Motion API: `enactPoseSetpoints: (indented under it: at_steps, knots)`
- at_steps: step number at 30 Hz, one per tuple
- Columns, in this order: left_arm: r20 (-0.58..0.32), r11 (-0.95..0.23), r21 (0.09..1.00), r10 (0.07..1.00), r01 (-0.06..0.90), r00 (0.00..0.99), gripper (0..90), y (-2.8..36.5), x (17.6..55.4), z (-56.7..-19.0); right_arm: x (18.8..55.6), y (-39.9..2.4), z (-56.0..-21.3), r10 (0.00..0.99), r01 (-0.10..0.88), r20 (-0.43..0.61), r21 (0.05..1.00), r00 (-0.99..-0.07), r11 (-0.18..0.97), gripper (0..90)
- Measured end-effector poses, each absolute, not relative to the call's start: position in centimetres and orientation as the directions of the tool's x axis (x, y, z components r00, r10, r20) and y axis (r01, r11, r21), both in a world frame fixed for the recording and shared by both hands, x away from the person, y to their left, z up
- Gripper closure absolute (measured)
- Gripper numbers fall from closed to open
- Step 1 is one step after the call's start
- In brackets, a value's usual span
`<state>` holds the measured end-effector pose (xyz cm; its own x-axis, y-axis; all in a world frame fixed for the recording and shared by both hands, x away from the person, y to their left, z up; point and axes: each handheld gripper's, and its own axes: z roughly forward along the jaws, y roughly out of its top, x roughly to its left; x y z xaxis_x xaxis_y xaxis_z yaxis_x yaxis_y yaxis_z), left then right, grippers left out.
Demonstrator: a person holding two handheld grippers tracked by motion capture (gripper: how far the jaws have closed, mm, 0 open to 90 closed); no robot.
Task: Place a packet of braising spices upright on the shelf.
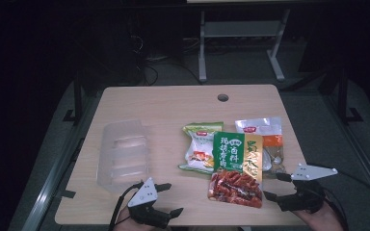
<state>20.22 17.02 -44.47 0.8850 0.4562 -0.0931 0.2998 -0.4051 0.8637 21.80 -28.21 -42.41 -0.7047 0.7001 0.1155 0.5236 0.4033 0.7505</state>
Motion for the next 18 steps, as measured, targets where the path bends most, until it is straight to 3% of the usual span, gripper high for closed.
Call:
enactPoseSetpoints:
  at_steps: [18]
  knots:
    - [-0.095,-0.396,0.869,0.455,0.297,0.885,16.4,17.2,20.2,-44.3,23.9,-28.3,-41.4,0.712,0.543,0.127,0.741,-0.691,0.395,15.8]
